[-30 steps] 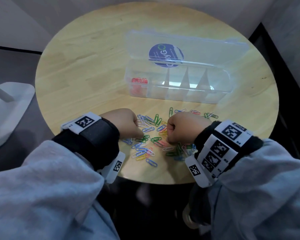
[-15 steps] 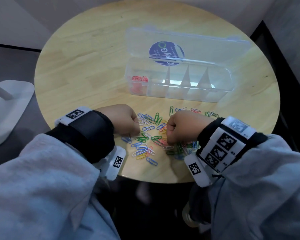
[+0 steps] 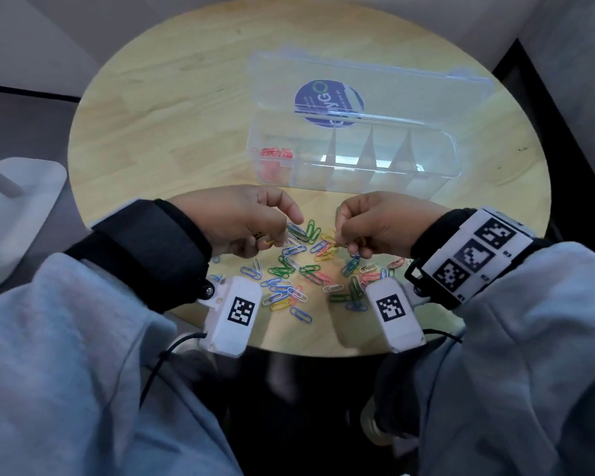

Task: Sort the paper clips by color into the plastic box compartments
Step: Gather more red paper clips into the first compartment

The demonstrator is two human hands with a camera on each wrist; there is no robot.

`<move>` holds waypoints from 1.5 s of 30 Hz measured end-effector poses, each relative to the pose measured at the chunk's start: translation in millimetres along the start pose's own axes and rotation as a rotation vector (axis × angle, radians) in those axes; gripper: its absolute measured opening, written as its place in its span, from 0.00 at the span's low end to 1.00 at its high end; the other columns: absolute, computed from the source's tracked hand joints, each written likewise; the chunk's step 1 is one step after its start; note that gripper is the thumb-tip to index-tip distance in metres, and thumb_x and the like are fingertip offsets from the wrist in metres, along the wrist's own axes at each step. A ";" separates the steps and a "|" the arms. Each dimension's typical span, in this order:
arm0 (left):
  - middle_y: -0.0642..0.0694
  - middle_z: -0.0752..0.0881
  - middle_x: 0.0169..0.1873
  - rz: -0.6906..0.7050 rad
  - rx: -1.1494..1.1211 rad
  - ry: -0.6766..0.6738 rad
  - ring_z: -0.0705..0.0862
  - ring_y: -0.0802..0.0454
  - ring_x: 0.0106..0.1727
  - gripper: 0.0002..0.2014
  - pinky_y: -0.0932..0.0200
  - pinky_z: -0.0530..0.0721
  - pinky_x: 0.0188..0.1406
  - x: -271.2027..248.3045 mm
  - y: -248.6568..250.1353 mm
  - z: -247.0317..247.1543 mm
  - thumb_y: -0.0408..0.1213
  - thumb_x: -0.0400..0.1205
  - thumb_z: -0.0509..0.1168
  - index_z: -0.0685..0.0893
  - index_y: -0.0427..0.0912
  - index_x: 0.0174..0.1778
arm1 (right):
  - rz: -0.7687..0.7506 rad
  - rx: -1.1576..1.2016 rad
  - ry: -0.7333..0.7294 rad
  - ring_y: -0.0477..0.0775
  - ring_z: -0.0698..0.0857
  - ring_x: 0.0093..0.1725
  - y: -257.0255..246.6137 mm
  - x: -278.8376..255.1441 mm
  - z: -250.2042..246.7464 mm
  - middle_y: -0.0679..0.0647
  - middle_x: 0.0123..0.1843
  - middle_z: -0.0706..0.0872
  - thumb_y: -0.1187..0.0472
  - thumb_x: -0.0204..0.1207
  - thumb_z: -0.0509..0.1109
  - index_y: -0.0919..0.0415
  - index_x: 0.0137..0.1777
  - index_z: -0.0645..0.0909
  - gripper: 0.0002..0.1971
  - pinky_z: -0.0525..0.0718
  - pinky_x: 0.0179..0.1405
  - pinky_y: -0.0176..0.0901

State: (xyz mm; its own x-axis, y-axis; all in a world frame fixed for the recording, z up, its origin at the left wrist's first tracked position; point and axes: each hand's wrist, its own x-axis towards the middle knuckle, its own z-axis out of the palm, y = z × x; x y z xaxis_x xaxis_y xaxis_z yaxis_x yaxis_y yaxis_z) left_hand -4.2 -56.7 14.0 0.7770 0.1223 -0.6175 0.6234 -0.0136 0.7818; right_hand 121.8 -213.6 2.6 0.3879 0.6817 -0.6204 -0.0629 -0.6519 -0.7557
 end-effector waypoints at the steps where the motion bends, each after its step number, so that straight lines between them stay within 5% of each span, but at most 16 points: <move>1: 0.49 0.76 0.18 -0.012 -0.003 -0.016 0.68 0.60 0.16 0.11 0.74 0.60 0.12 0.1 0.3 0.5 0.25 0.65 0.60 0.81 0.44 0.37 | -0.004 0.055 0.001 0.43 0.75 0.15 0.5 1.0 -0.5 0.50 0.17 0.79 0.79 0.74 0.61 0.63 0.35 0.74 0.12 0.72 0.14 0.29; 4: 0.50 0.73 0.20 -0.048 -0.038 -0.068 0.70 0.60 0.16 0.11 0.74 0.62 0.11 -1.3 0.5 1.8 0.26 0.66 0.58 0.83 0.41 0.37 | 0.004 0.114 -0.008 0.44 0.76 0.18 1.0 1.8 -1.1 0.52 0.21 0.77 0.78 0.75 0.58 0.64 0.42 0.81 0.13 0.74 0.14 0.30; 9: 0.50 0.76 0.21 -0.093 -0.059 -0.082 0.72 0.59 0.18 0.04 0.72 0.65 0.11 -5.0 4.1 5.1 0.34 0.65 0.61 0.80 0.41 0.30 | 0.039 0.006 0.030 0.52 0.75 0.26 0.2 0.1 0.3 0.60 0.29 0.75 0.76 0.75 0.54 0.66 0.35 0.80 0.15 0.75 0.16 0.33; 12: 0.50 0.72 0.24 -0.071 0.279 0.015 0.66 0.55 0.21 0.08 0.69 0.61 0.15 -3.6 1.3 10.2 0.37 0.74 0.69 0.77 0.43 0.31 | 0.037 -0.061 0.064 0.51 0.77 0.26 -0.8 -2.5 1.5 0.59 0.32 0.77 0.73 0.76 0.58 0.63 0.35 0.76 0.11 0.75 0.18 0.35; 16: 0.54 0.78 0.26 -0.067 0.852 0.025 0.73 0.57 0.27 0.08 0.63 0.68 0.27 -7.4 -7.5 20.5 0.43 0.69 0.74 0.85 0.47 0.41 | -0.018 -0.582 0.128 0.44 0.75 0.26 -0.3 -8.3 3.1 0.45 0.26 0.79 0.64 0.69 0.72 0.54 0.34 0.76 0.08 0.72 0.25 0.35; 26: 0.55 0.78 0.28 -0.037 1.213 0.059 0.73 0.61 0.28 0.11 0.64 0.64 0.24 -5.3 -18.1 40.8 0.47 0.67 0.75 0.79 0.51 0.36 | -0.049 -0.754 0.234 0.47 0.75 0.30 0.7 1.8 10.4 0.45 0.30 0.75 0.60 0.64 0.78 0.50 0.45 0.78 0.13 0.71 0.28 0.39; 34: 0.53 0.80 0.31 -0.046 1.266 0.115 0.78 0.52 0.36 0.10 0.64 0.68 0.27 -1.1 -16.7 43.0 0.46 0.69 0.75 0.80 0.49 0.34 | -0.018 -0.901 0.187 0.54 0.79 0.39 0.9 7.2 20.4 0.45 0.33 0.75 0.52 0.65 0.78 0.50 0.46 0.73 0.17 0.79 0.42 0.45; 39: 0.54 0.78 0.28 -0.058 1.228 0.137 0.79 0.51 0.37 0.13 0.64 0.68 0.27 1.1 -17.6 40.5 0.44 0.68 0.76 0.77 0.48 0.30 | -0.019 -0.919 0.148 0.45 0.73 0.30 -3.6 4.6 23.3 0.45 0.30 0.74 0.56 0.71 0.75 0.55 0.42 0.76 0.09 0.68 0.26 0.35; 45: 0.51 0.83 0.33 -0.036 1.200 0.182 0.81 0.49 0.37 0.08 0.64 0.70 0.31 2.9 -19.8 38.7 0.41 0.67 0.75 0.82 0.47 0.33 | 0.021 -0.961 0.148 0.52 0.79 0.33 -4.9 3.6 26.2 0.48 0.30 0.80 0.62 0.67 0.72 0.56 0.37 0.82 0.02 0.75 0.29 0.35</move>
State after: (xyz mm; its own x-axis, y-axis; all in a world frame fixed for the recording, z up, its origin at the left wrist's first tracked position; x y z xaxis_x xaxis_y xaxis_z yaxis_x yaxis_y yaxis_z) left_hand -10.9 -94.5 -6.6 0.7940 0.2782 -0.5405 0.4039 -0.9059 0.1271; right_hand 99.5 -199.2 -1.4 0.5113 0.6608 -0.5494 0.6808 -0.7016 -0.2103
